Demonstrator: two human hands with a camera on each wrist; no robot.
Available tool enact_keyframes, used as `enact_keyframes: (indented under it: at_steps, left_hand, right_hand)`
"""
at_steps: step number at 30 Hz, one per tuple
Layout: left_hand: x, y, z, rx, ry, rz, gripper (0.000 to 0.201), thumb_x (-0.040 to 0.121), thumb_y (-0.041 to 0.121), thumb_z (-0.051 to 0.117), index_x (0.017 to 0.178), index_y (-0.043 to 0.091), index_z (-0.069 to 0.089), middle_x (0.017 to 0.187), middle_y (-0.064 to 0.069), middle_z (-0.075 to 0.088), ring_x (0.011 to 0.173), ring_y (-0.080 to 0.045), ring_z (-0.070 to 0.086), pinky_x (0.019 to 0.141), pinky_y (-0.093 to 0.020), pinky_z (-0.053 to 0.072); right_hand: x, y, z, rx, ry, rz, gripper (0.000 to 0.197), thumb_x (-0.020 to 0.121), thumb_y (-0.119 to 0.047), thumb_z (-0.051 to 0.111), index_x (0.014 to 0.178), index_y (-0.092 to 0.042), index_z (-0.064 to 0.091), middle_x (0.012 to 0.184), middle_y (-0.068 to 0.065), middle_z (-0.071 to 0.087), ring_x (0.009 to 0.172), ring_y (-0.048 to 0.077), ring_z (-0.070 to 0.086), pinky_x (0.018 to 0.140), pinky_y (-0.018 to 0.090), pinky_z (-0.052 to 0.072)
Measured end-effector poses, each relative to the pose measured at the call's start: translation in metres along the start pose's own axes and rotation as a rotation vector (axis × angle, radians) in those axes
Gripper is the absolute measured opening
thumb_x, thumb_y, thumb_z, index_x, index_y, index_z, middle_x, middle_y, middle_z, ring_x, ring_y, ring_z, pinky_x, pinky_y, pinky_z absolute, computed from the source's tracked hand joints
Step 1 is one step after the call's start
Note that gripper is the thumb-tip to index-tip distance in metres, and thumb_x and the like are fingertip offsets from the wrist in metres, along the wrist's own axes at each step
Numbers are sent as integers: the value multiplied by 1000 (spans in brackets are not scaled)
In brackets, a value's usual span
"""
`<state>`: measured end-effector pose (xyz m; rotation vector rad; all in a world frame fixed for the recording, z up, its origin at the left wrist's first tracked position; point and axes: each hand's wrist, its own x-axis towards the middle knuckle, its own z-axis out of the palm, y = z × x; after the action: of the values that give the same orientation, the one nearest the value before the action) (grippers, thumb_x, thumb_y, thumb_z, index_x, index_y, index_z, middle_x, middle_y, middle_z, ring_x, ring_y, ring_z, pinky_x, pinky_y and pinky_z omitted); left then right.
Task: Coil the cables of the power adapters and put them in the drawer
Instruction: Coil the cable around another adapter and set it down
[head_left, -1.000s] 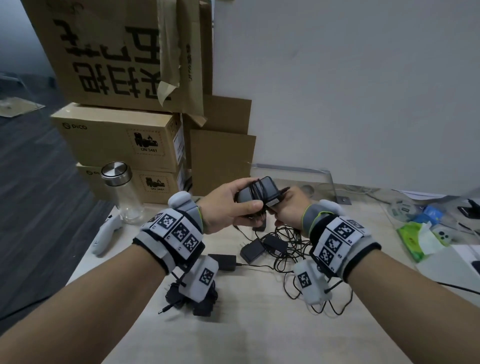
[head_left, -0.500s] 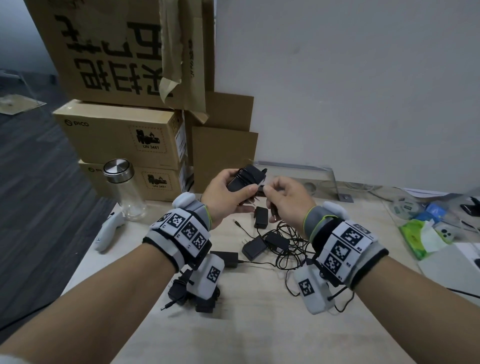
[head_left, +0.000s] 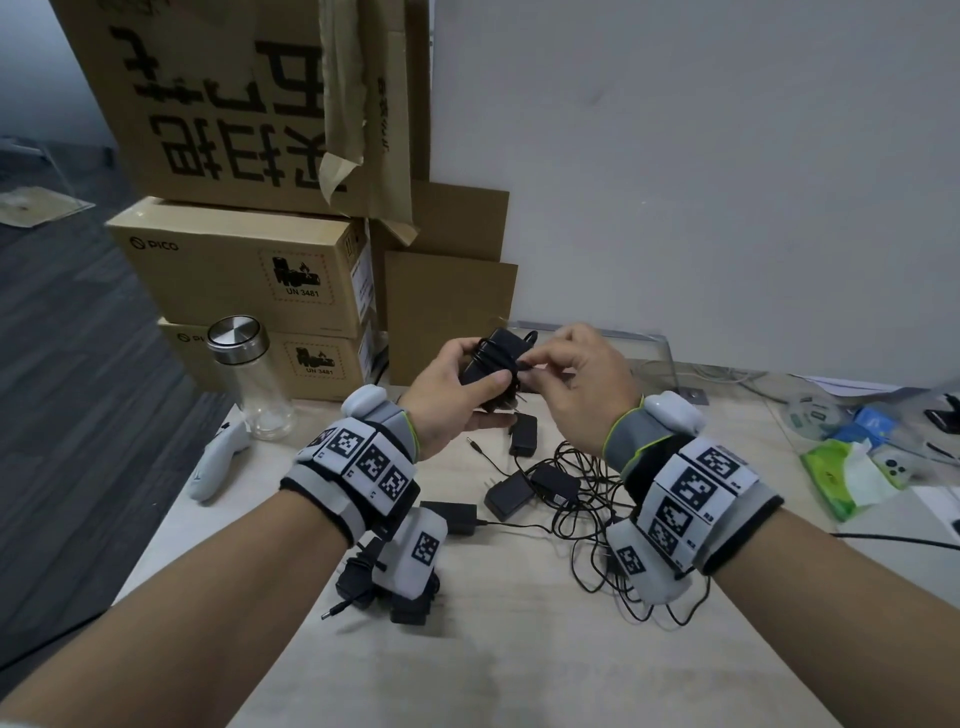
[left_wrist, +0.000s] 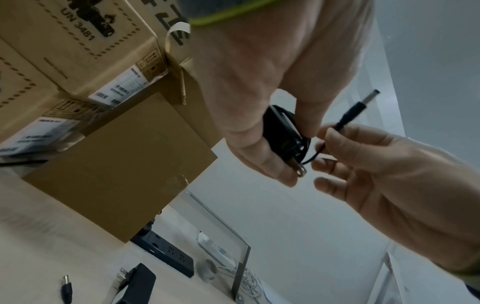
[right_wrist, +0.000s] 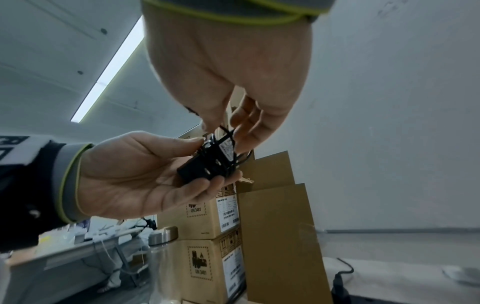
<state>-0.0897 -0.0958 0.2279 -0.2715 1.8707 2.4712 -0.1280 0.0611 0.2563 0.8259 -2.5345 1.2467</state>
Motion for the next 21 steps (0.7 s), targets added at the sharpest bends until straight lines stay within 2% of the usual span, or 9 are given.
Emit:
enact_keyframes:
  at_steps: [2, 4, 6, 8, 11, 14, 18, 21]
  left_hand:
    - [-2, 1, 5, 30, 13, 30, 44, 91, 3, 61, 129, 8, 40, 114, -23, 58, 81, -29, 67, 72, -42, 61]
    - [-4, 1, 11, 72, 50, 62, 43, 88, 5, 66, 124, 9, 42, 112, -19, 58, 77, -26, 68, 69, -42, 61]
    - [-4, 0, 17, 94, 100, 89, 43, 86, 9, 70, 120, 10, 43, 108, -16, 61, 72, -23, 69, 66, -40, 61]
    - [-3, -1, 22, 92, 134, 103, 46, 84, 11, 73, 119, 10, 43, 105, -15, 63, 71, -23, 69, 64, -39, 61]
    - [-4, -1, 26, 71, 140, 107, 50, 84, 12, 73, 123, 12, 40, 106, -14, 62, 70, -21, 68, 65, -39, 61]
    - [-4, 1, 27, 43, 132, 112, 52, 86, 12, 71, 129, 17, 41, 116, -11, 58, 78, -23, 68, 70, -42, 61]
    - [-4, 3, 31, 48, 101, 107, 44, 89, 12, 67, 128, 16, 46, 112, -13, 61, 74, -22, 67, 71, -42, 61]
    - [-3, 2, 33, 72, 94, 101, 45, 89, 11, 67, 129, 13, 47, 113, -13, 61, 76, -20, 68, 70, -40, 61]
  right_hand:
    - [1, 0, 1, 35, 80, 4, 14, 84, -12, 68, 94, -21, 73, 80, -11, 59, 76, 12, 59, 70, 20, 46]
    - [1, -1, 2, 36, 122, 13, 22, 84, -13, 67, 102, -26, 67, 75, -9, 62, 72, 9, 58, 66, 15, 44]
    - [0, -1, 3, -23, 147, -6, 27, 84, -15, 65, 107, -30, 64, 74, -9, 61, 67, 9, 56, 64, 18, 45]
    - [1, 1, 4, -72, 186, -36, 28, 85, -14, 63, 109, -30, 66, 78, -10, 60, 65, 9, 53, 66, 23, 46]
    - [1, 7, 5, -129, 213, -47, 33, 88, -15, 61, 117, -29, 67, 84, -9, 59, 69, 7, 51, 69, 19, 39]
    - [0, 14, 5, -211, 193, -62, 42, 91, -15, 55, 131, -27, 57, 89, -1, 59, 77, 13, 52, 72, 20, 35]
    - [-4, 17, 2, -320, 70, -8, 48, 96, -15, 44, 142, -28, 44, 105, 6, 56, 87, 25, 57, 72, 25, 38]
    - [-5, 16, 5, -364, 67, -39, 51, 91, -24, 32, 139, -25, 49, 100, 8, 53, 81, 27, 56, 66, 30, 42]
